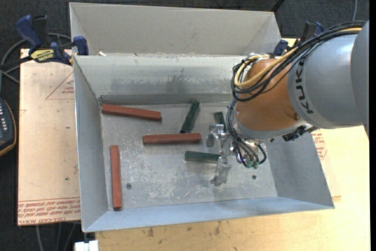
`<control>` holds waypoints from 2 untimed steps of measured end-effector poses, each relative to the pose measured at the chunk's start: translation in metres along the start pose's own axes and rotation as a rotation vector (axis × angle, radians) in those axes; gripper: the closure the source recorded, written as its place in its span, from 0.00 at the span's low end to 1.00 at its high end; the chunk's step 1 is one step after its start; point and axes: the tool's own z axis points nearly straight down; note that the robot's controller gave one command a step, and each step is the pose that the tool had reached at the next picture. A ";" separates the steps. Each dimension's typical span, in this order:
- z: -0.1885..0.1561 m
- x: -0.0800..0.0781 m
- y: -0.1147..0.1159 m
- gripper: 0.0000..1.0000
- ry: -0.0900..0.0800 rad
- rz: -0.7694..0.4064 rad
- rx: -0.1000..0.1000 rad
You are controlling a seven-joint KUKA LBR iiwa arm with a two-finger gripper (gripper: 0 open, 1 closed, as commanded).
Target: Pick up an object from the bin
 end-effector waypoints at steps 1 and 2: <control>0.022 -0.018 0.005 0.00 -0.005 -0.090 0.001; 0.028 -0.050 0.003 0.00 -0.005 -0.104 0.001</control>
Offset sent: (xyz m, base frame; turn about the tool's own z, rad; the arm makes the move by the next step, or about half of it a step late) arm 0.0167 0.0033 -0.0222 -0.0909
